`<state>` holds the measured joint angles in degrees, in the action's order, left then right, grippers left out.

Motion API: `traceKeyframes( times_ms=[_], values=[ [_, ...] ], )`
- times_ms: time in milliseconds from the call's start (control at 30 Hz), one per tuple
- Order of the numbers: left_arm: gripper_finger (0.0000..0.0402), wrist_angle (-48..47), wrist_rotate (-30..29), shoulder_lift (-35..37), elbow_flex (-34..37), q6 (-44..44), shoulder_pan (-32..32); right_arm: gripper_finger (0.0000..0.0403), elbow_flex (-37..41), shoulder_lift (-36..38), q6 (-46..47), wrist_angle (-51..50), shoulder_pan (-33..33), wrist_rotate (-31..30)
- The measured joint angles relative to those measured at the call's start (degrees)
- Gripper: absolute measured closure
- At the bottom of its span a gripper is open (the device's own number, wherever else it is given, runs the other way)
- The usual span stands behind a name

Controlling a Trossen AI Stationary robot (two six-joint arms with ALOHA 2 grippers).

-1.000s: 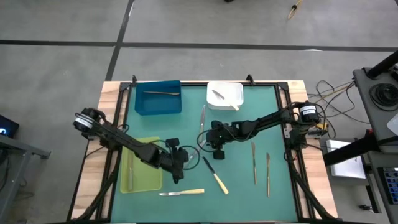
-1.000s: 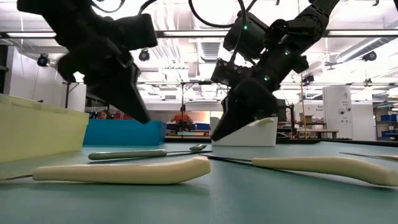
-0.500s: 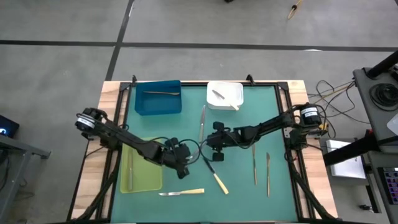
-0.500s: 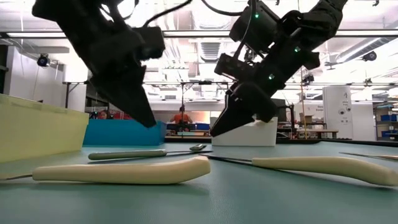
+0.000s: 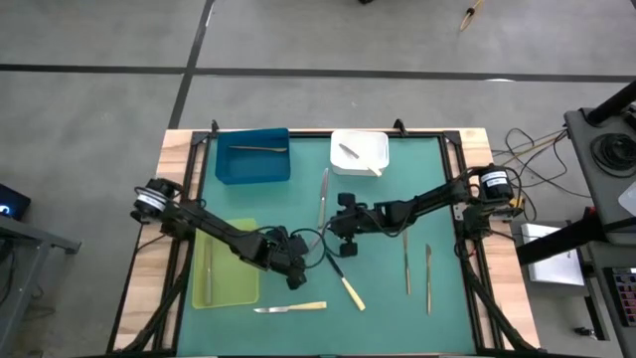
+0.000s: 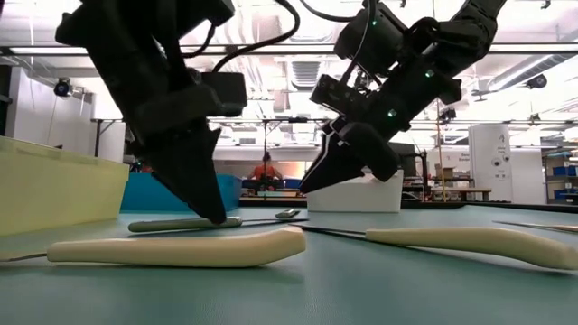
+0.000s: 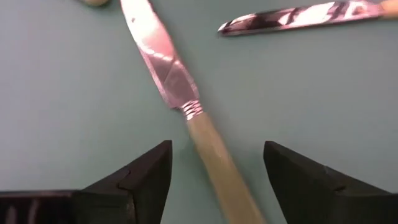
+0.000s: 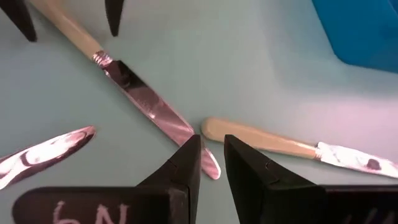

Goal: Sort silverware by color (type)
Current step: Put the bottom green knife into the green bin

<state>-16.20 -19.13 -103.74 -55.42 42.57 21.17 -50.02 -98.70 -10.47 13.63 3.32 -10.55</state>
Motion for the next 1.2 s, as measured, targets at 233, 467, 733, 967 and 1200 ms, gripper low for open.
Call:
traceKeyframes(
  times_ms=[233, 467, 733, 967, 1200],
  values=[
    [0.0166, 0.2, -6.71, -1.58, 0.0, 2.1, -0.24, 0.034, 0.0, 0.0, -2.81, 1.08, -1.14, -0.01],
    [0.0181, 1.28, -8.92, -2.14, 0.0, 2.89, -0.28, 0.034, 0.0, 0.02, -3.68, 2.1, -2.59, -0.1],
    [0.0206, 4.45, -9.55, -4.36, -0.09, 3.41, -0.22, 0.034, 0.0, 0.02, -4.16, 2.14, -3.41, -0.07],
    [0.0251, 5.11, -9.41, -4.55, -0.09, 3.48, -0.22, 0.034, 0.0, 0.02, -4.79, 2.12, -3.37, -0.04],
    [0.0337, 5.17, -9.75, -4.62, -0.11, 4.12, -0.23, 0.034, 0.0, 0.04, -5.19, 2.15, -3.37, -0.04]
  ],
)
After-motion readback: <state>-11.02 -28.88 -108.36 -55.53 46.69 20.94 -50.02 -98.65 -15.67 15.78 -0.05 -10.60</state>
